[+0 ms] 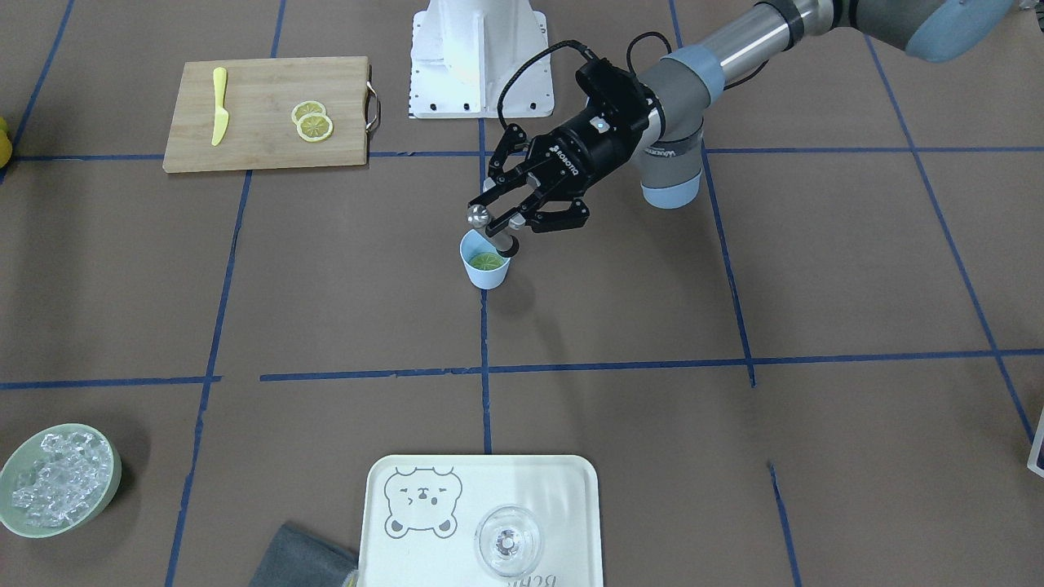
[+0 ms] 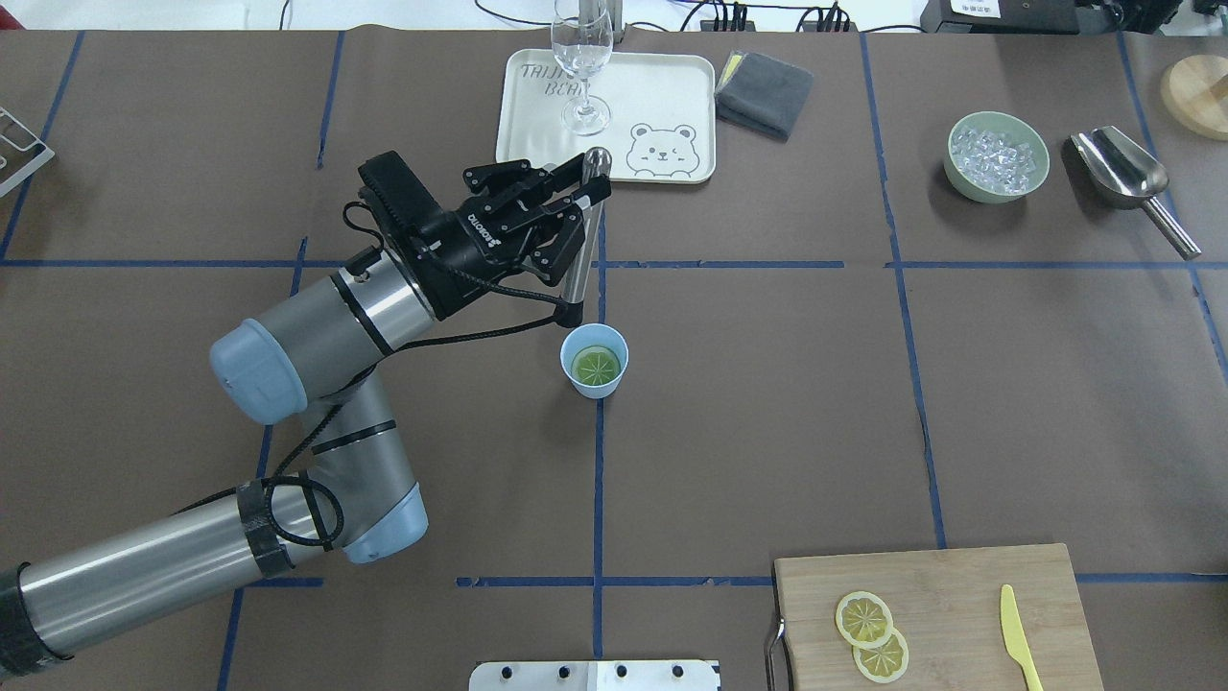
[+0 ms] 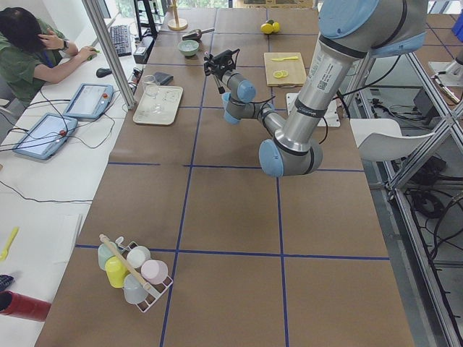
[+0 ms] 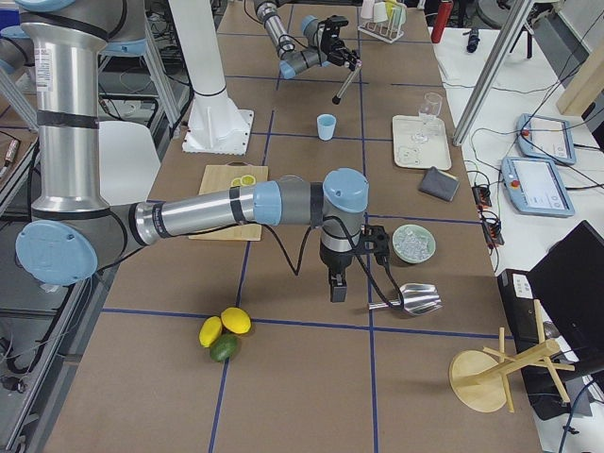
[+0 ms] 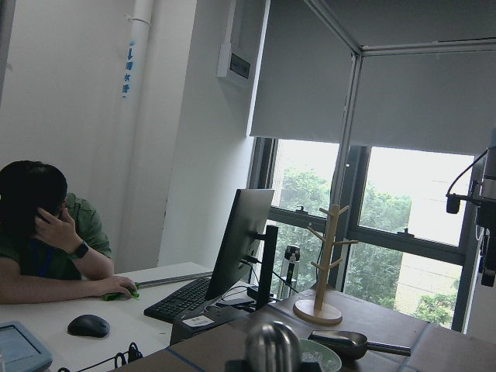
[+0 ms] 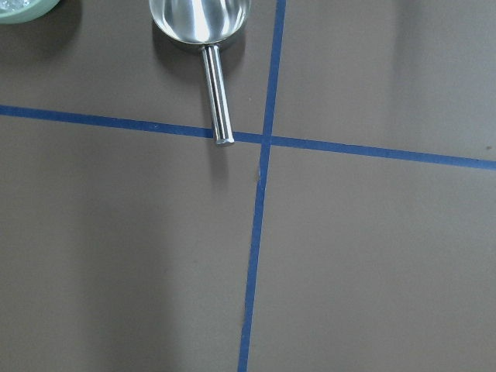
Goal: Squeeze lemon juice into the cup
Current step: 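Carry the metal shaker with the left gripper over the cup, then lower the shaker into the cup and press the lemon slice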
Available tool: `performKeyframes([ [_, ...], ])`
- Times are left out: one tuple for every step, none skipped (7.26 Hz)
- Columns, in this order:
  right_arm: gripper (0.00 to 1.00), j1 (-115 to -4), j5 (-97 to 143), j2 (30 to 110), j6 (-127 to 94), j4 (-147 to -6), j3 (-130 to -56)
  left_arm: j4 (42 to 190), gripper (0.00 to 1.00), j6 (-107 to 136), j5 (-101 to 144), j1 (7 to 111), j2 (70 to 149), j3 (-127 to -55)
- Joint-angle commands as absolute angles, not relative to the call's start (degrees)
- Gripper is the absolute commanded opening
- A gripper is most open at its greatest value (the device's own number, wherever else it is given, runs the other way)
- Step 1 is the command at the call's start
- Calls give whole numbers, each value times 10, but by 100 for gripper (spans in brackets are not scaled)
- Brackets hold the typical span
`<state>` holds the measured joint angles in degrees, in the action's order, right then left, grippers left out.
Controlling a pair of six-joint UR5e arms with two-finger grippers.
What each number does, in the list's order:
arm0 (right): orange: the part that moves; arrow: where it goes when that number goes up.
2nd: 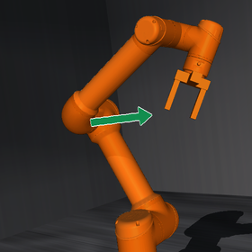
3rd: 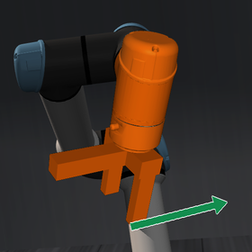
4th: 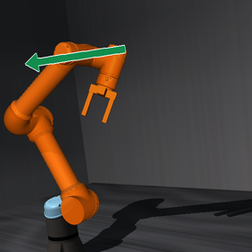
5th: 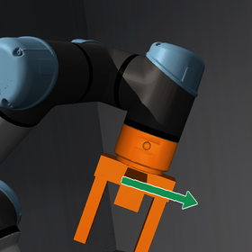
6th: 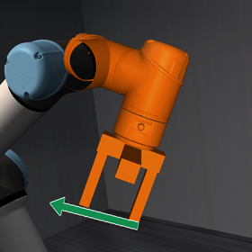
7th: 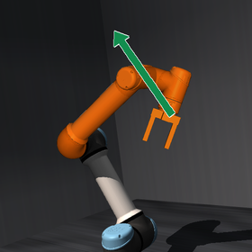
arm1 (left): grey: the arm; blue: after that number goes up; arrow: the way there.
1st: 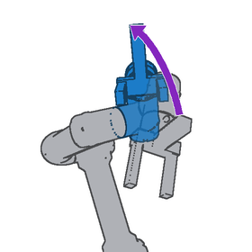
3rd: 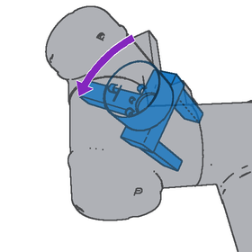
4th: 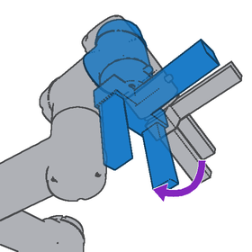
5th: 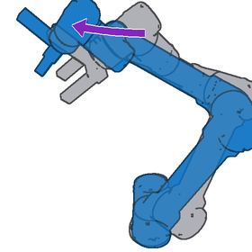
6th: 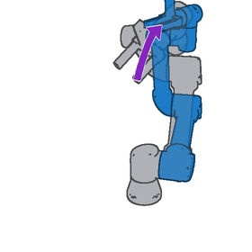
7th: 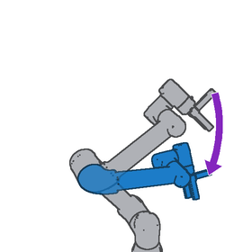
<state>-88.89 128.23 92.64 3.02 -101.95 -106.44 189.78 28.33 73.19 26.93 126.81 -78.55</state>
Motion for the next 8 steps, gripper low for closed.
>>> performKeyframes([
  [100, -890, 1282, 926, 29, -1020, -1064, 1898, 0, 280, 695, 236, 1274, -768],
  [100, -890, 1282, 926, 29, -1020, -1063, 1898, 0, 280, 688, 231, 1275, -760],
  [100, -890, 1282, 926, 29, -1020, -1063, 1898, 0, 280, 683, 228, 1277, -749],
  [100, -890, 1282, 927, 29, -1020, -1063, 1898, 0, 280, 683, 228, 1279, -739],
  [100, -890, 1281, 927, 29, -1020, -1063, 1898, 0, 280, 674, 218, 1279, -728],
  [100, -890, 1281, 927, 29, -1020, -1063, 1898, 0, 280, 645, 202, 1278, -716],
  [100, -890, 1281, 927, 29, -1020, -1063, 1898, 0, 280, 645, 200, 1278, -716],
  [100, -890, 1281, 927, 29, -1020, -1063, 1898, 0, 280, 645, 199, 1278, -716],
])
